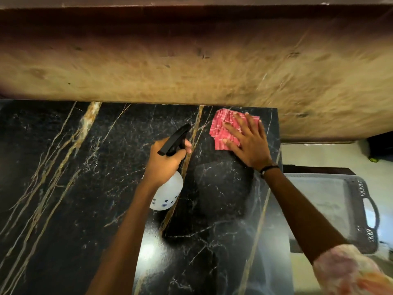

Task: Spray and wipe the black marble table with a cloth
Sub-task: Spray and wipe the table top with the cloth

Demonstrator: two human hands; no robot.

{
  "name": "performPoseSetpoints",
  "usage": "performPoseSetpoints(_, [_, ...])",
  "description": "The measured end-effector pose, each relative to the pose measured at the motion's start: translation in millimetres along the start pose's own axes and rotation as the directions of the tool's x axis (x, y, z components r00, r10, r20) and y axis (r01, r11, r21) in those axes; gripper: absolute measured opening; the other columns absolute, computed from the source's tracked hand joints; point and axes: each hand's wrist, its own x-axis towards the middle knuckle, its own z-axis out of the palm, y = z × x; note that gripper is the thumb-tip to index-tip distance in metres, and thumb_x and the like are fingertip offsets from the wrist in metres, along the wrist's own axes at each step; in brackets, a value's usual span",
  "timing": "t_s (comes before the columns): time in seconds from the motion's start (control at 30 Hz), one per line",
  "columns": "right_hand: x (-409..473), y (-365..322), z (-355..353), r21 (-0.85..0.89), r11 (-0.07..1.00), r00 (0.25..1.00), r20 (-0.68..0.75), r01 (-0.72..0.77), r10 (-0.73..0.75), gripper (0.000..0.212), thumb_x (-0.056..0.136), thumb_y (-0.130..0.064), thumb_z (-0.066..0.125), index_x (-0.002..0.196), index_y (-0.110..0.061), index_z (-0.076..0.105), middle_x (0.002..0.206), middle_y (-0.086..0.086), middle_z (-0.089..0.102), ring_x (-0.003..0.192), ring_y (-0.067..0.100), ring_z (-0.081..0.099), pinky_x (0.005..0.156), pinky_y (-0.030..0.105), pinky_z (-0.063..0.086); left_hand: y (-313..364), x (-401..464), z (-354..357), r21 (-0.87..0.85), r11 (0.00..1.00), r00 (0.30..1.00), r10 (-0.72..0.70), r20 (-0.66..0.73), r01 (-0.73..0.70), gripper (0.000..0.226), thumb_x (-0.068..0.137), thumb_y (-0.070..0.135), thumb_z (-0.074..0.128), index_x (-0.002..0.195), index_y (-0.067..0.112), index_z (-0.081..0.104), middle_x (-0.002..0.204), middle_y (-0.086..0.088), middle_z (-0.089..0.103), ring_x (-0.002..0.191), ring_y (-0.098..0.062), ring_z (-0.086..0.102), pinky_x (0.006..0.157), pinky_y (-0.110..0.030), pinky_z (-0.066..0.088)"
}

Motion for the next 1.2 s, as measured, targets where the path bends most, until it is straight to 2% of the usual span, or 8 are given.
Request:
performPoseSetpoints(0.2, [57,-34,-6,0.073,0.978,0.979,0.068,-0.196,0.192,0.058,0.093,-0.061,0.027,0.147,-0.041,0.023,0.16,-0.002,0.009,0.147,0.032,-0.001,0.112,0.055,-0.011,3,-1,16,0.037,0.999,1.0,0.011,0.0,-0.011,0.014,0.087,-0.007,0.052,0.092,-0.003,0.065,0.08,-0.014,0.064,0.039,0.002,0.05,0.045,-0.007,0.036])
performPoseSetpoints(0.33, [44,-71,2,0.088,0.996,0.999,0.042,-0.004,0.0,0.057,0.093,-0.059,0.023,0.146,-0.039,0.03,0.159,0.001,0.018,0.147,0.033,0.006,0.115,0.06,0.0,6,1,23,0.091,0.996,1.0,-0.008,-0.02,0.01,0.022,0.086,-0.005,0.056,0.073,0.012,0.064,0.047,0.01,0.058,0.034,-0.002,0.045,0.041,-0.011,0.034])
performPoseSetpoints(0.43, [1,-68,8,0.06,0.989,0.991,-0.023,0.132,-0.13,0.054,0.094,-0.057,0.033,0.143,-0.035,0.038,0.155,0.004,0.03,0.145,0.032,0.018,0.114,0.059,0.014,7,1,24,0.068,0.997,0.998,-0.024,-0.051,0.027,0.035,0.085,-0.008,0.055,0.06,0.016,0.056,0.034,0.006,0.048,0.029,-0.004,0.038,0.038,-0.015,0.033])
performPoseSetpoints(0.6, [-49,-4,6,0.04,0.999,0.998,-0.059,0.02,-0.018,0.056,0.093,-0.063,0.028,0.144,-0.041,0.032,0.157,0.0,0.025,0.147,0.027,0.012,0.117,0.055,0.011,6,-3,20,0.04,0.999,0.999,0.032,-0.027,-0.031,0.016,0.086,-0.013,0.05,0.091,-0.008,0.063,0.079,-0.017,0.064,0.037,0.001,0.049,0.045,-0.006,0.037])
performPoseSetpoints(0.83, [24,-21,-2,0.121,0.907,0.914,-0.002,-0.402,0.406,0.057,0.094,-0.058,0.032,0.147,-0.039,0.027,0.16,0.001,0.014,0.147,0.033,0.004,0.113,0.058,-0.002,5,-13,20,0.067,0.991,0.993,0.12,-0.02,-0.118,0.015,0.083,-0.011,0.052,0.091,-0.007,0.064,0.083,-0.017,0.064,0.045,0.006,0.055,0.05,-0.004,0.039])
performPoseSetpoints(0.97, [21,-45,2,0.117,0.939,0.947,0.026,-0.322,0.321,0.057,0.095,-0.058,0.028,0.148,-0.037,0.025,0.16,0.002,0.014,0.147,0.034,0.004,0.115,0.059,-0.001,6,-17,19,0.067,0.988,0.988,0.141,-0.057,-0.137,0.017,0.078,0.0,0.051,0.088,0.0,0.065,0.082,-0.013,0.065,0.046,0.005,0.056,0.053,-0.007,0.041])
performPoseSetpoints(1.1, [-39,-37,12,0.098,0.978,0.98,-0.058,-0.185,0.191,0.057,0.093,-0.061,0.029,0.143,-0.037,0.037,0.156,0.001,0.029,0.145,0.031,0.019,0.115,0.057,0.014,4,-19,17,0.091,0.989,0.987,0.122,-0.102,-0.113,0.02,0.085,-0.014,0.048,0.092,-0.005,0.064,0.085,-0.019,0.065,0.05,0.009,0.056,0.061,-0.043,0.045])
performPoseSetpoints(1.2, [-76,-7,11,0.094,0.97,0.969,-0.085,-0.222,0.23,0.058,0.092,-0.063,0.03,0.143,-0.037,0.037,0.155,0.002,0.031,0.144,0.031,0.021,0.115,0.056,0.016,5,-21,16,0.09,0.991,0.986,0.113,-0.121,-0.103,0.021,0.086,-0.013,0.047,0.09,-0.001,0.064,0.086,-0.018,0.065,0.05,0.008,0.056,0.061,-0.044,0.044])
